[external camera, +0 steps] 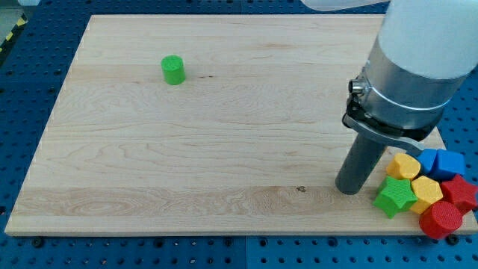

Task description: Move robot arm towards green circle

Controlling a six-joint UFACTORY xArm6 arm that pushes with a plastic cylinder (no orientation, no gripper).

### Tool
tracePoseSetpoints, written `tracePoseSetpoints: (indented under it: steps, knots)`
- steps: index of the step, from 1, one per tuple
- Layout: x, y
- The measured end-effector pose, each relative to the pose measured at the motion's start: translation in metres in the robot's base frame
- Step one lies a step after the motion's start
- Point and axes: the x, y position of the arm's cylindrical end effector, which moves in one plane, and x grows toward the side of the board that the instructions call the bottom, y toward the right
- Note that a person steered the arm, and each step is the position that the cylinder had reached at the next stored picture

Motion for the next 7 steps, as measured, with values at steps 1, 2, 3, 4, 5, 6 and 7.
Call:
tracePoseSetpoints:
  steps: [1,2,3,4,5,6,7]
  knots:
    - [0.000,-0.016]
    - [0.000,-0.020]
    - [0.000,-0.024]
    - [0.000,-0.043]
    - [0.000,-0.056]
    - [0.000,-0.069]
    - [0.000,-0.086]
